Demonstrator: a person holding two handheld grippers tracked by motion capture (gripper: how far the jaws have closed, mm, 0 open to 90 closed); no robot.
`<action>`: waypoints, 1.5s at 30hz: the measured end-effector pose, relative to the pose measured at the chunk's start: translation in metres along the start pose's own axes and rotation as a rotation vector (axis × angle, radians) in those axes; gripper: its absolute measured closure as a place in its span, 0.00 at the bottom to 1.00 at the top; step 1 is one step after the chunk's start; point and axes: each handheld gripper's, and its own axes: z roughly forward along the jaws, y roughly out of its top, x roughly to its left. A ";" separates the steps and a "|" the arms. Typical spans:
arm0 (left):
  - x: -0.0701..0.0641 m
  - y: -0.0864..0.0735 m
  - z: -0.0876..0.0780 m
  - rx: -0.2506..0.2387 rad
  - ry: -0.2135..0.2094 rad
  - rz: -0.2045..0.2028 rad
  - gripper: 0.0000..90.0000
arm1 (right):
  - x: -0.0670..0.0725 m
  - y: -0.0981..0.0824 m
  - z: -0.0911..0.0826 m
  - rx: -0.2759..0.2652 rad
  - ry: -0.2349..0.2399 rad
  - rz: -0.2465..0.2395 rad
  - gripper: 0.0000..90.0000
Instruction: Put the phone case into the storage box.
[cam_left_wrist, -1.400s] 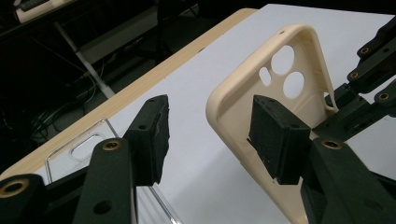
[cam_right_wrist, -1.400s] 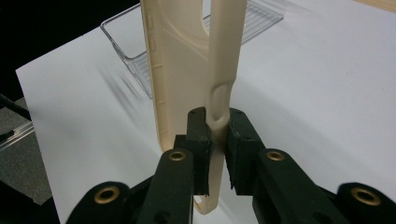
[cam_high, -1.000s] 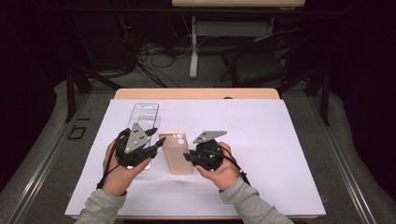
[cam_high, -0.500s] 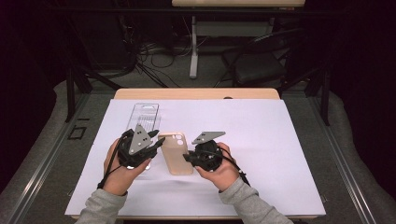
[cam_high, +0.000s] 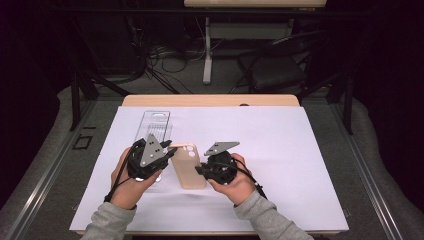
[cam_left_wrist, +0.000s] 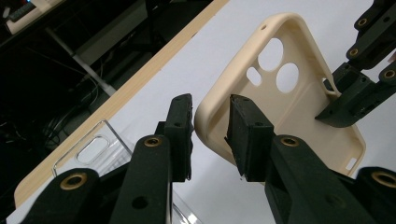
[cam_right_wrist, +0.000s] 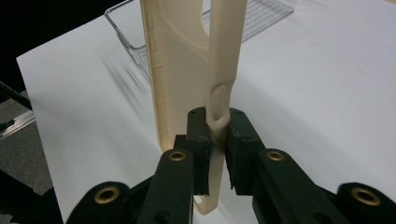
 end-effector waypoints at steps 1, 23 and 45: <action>0.000 0.000 0.000 0.000 -0.002 0.000 0.79 | 0.000 0.000 0.000 0.001 0.002 0.001 0.90; 0.004 -0.002 0.001 0.015 -0.009 0.013 0.83 | 0.000 0.000 0.001 0.004 0.004 -0.005 0.90; 0.005 -0.003 0.000 0.031 -0.018 -0.002 0.87 | 0.001 -0.001 0.002 0.006 0.003 -0.012 0.90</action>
